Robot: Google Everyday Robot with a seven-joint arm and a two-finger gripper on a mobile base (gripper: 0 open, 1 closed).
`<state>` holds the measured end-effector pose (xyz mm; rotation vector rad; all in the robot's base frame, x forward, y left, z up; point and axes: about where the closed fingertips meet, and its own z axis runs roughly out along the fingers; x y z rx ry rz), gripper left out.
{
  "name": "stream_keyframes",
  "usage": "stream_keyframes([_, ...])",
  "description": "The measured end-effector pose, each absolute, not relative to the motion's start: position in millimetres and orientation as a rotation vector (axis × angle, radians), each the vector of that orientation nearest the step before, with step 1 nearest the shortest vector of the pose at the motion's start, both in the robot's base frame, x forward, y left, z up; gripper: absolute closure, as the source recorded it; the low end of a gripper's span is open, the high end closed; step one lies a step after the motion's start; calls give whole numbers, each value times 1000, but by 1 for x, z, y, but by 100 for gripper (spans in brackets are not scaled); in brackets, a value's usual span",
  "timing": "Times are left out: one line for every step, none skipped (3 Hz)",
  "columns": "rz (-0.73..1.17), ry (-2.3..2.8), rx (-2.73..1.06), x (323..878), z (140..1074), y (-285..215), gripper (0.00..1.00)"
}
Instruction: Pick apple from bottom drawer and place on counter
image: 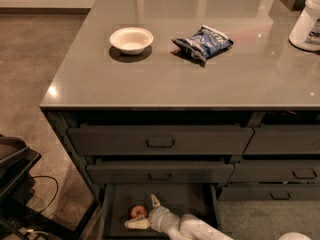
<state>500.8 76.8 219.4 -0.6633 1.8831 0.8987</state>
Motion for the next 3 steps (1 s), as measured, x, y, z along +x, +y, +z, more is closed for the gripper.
stream_keyframes([893, 1885, -656, 503, 216, 75, 0])
stream_keyframes([845, 1943, -733, 508, 210, 75, 0])
stream_keyframes([707, 1997, -914, 528, 208, 66, 0])
